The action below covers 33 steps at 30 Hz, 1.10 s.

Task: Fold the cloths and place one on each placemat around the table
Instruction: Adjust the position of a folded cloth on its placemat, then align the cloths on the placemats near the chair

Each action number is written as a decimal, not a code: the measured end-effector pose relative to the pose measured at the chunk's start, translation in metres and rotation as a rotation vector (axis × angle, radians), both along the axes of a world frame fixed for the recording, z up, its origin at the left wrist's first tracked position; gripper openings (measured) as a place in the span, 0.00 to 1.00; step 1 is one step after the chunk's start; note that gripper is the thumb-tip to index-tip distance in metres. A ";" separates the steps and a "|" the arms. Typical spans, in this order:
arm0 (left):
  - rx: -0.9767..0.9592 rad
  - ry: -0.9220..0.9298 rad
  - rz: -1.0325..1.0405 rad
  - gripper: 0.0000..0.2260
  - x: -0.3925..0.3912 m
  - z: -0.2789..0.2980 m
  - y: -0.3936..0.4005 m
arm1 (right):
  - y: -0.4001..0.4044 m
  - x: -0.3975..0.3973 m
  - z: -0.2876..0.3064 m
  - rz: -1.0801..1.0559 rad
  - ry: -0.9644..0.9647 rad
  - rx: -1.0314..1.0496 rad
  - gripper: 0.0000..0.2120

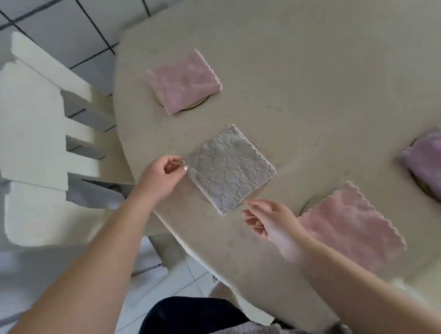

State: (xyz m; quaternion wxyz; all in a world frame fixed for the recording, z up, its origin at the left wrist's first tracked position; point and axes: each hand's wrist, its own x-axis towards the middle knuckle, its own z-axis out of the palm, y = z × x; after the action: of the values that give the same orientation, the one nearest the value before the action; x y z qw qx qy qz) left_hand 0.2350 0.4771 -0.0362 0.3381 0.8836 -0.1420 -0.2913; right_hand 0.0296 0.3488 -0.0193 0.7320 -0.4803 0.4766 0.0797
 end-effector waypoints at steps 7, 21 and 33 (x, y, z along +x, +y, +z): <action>0.085 -0.090 -0.206 0.10 0.023 -0.007 -0.017 | -0.001 0.017 -0.005 -0.259 -0.019 -0.168 0.07; 0.024 -0.007 -0.120 0.04 0.032 -0.013 -0.020 | 0.002 0.035 -0.026 -0.351 0.183 -0.658 0.04; -0.179 0.026 0.226 0.03 0.170 0.000 -0.053 | -0.032 0.134 0.015 -0.156 -0.092 -0.805 0.08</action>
State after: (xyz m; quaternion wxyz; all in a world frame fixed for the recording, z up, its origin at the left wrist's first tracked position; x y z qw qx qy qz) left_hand 0.4045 0.4240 -0.0364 0.4481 0.8564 -0.0627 -0.2487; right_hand 0.1631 0.3168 -0.0046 0.5101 -0.6937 0.4715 -0.1906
